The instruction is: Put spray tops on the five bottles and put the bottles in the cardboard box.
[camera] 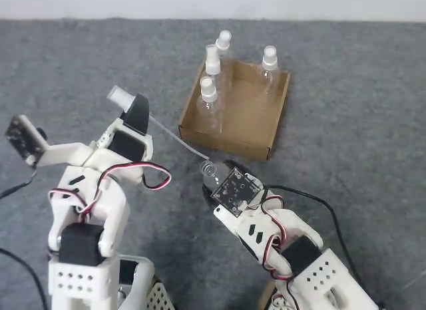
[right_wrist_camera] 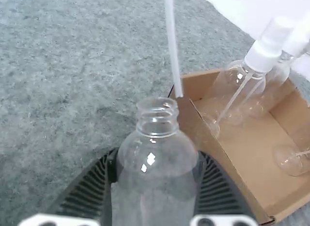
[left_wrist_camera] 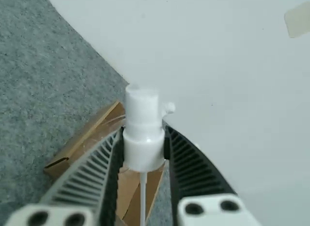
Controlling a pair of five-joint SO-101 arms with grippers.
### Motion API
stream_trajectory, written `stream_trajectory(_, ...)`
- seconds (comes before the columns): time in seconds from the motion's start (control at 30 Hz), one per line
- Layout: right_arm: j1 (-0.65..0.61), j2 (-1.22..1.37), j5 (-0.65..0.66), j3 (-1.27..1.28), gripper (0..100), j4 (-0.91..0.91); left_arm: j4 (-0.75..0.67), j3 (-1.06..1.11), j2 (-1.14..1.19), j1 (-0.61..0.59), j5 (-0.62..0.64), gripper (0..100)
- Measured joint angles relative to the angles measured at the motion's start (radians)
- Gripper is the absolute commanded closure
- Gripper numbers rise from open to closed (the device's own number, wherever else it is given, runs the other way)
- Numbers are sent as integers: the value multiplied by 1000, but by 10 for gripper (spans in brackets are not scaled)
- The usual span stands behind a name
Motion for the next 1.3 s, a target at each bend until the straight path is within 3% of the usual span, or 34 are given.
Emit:
stream_trajectory(0.33,-5,0,0,0,986,0,0,0,-8,2,0,989)
stream_trajectory(0.53,-3,0,0,0,986,0,0,54,-157,2,-35,989)
stream_trajectory(0.7,-5,0,0,0,986,0,-92,166,-267,2,-48,989)
stream_trajectory(1.3,-3,0,0,0,986,-98,-118,218,-292,49,-114,989)
